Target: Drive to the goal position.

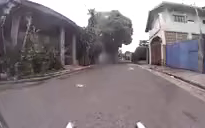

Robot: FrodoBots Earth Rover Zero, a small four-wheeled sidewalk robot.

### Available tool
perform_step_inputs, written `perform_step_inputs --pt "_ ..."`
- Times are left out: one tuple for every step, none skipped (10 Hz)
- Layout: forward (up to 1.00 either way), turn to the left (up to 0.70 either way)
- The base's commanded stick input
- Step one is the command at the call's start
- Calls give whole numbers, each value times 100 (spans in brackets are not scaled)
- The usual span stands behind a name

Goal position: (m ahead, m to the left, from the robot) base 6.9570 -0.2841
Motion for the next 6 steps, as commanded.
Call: perform_step_inputs --pt "70 -1" --pt "70 -10" --pt "70 -13" --pt "70 -13" --pt "70 -13" --pt "70 -13"
